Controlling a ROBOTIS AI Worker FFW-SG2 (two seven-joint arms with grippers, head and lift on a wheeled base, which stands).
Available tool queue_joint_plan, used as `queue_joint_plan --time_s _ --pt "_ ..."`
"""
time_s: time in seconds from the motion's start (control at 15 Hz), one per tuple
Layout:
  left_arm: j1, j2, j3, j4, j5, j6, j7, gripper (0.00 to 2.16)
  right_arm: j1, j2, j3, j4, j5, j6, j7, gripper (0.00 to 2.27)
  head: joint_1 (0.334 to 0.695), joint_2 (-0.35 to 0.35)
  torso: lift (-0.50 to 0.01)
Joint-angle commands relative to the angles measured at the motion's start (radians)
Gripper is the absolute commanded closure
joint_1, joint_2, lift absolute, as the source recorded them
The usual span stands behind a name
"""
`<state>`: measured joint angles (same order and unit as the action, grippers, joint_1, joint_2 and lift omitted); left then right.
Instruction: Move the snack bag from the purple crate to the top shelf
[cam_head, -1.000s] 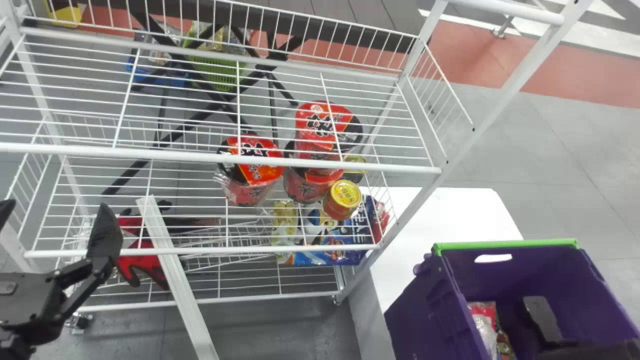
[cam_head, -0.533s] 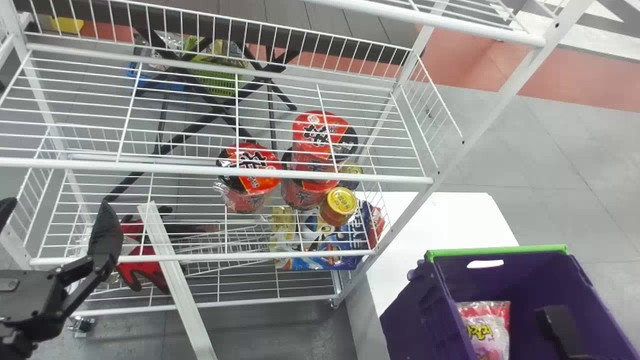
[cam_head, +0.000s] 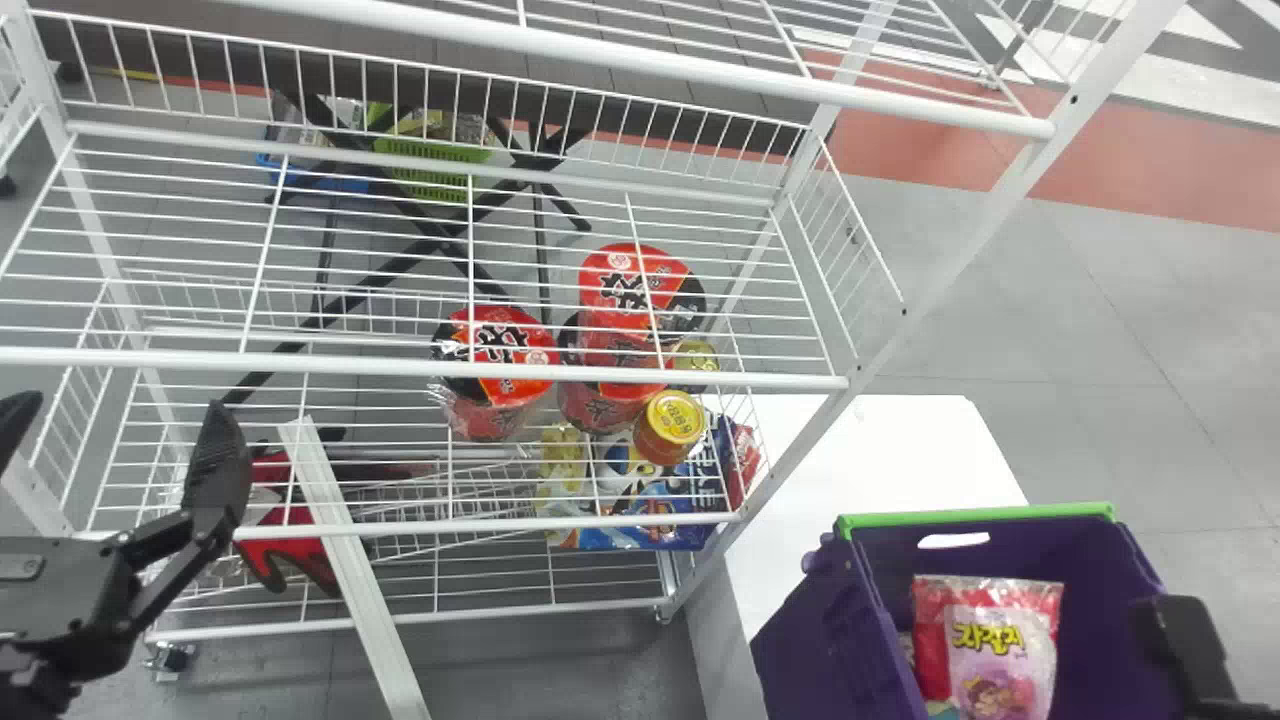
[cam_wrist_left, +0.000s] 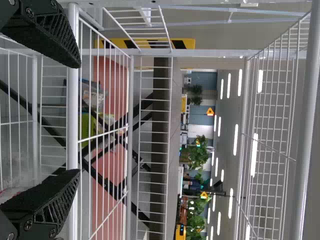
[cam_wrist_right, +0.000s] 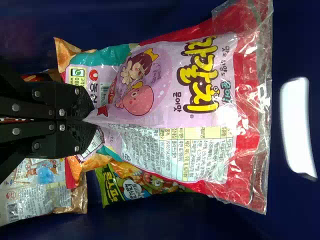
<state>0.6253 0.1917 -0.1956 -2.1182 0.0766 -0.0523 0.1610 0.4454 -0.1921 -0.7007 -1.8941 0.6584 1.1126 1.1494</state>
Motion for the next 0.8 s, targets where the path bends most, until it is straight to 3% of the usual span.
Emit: queue_joint_plan --time_s 0.0,0.33,0.73 --pt "0.002 0.0 -0.001 0.0 0.0 -0.001 0.0 0.06 -0.004 -0.001 -0.019 -0.039 0.01 0.019 0.018 1.92 0.695 -0.35 -0.361" --pt "0.004 0.0 0.002 0.0 0.0 -0.001 0.002 0.06 -0.033 -0.017 -0.046 -0.086 0.041 0.068 0.095 1.92 0.695 -0.35 -0.341" --pt "0.007 -0.003 0.001 0.001 0.0 -0.004 0.002 0.06 -0.043 -0.017 -0.046 -0.123 0.043 0.105 0.122 1.92 0.695 -0.35 -0.317"
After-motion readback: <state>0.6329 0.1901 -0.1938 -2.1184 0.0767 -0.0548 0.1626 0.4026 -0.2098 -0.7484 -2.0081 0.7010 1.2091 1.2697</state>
